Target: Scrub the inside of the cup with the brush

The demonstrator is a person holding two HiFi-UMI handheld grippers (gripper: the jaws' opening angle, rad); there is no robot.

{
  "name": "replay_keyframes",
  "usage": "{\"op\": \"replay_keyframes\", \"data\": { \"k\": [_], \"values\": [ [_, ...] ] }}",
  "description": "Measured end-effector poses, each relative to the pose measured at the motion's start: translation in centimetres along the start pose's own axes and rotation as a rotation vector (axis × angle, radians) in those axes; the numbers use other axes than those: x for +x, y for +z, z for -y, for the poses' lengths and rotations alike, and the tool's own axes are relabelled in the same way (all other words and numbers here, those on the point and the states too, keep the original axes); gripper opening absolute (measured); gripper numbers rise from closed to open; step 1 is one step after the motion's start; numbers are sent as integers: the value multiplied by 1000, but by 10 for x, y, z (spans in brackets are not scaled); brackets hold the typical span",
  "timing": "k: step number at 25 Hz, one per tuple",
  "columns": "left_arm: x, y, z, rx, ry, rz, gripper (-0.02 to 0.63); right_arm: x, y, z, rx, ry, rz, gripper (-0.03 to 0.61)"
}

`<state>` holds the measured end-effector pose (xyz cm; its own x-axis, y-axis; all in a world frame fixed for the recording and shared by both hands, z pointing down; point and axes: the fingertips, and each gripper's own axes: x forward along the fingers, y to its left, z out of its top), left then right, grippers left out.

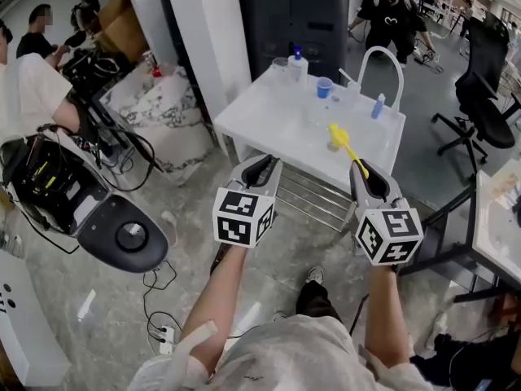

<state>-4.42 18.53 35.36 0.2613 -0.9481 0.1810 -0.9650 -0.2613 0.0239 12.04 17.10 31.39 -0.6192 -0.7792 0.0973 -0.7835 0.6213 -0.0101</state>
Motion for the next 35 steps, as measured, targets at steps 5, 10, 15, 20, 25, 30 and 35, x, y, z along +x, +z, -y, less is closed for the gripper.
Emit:
{"op": "replay_keyframes", "data": {
  "k": [5,10,15,20,25,30,35],
  "values": [
    [36,4,-14,12,14,10,78,36,-1,23,-3,22,11,34],
    [83,15,-29,14,42,8,100,77,3,57,12,45,13,34],
    [144,33,-40,3,54,-15,121,124,13,100,25,63,-8,34],
    [191,41,-35,-8,60,-19,132,151,14,145,37,68,-11,34],
    [222,40,-40,-26,77,-7,149,173,11,170,45,79,-3,34],
    [251,36,-39,-28,68,-10,151,193,7,185,60,89,-7,34],
    [271,42,-43,-26,48,-8,169,205,7,196,94,84,-8,34]
  ]
}}
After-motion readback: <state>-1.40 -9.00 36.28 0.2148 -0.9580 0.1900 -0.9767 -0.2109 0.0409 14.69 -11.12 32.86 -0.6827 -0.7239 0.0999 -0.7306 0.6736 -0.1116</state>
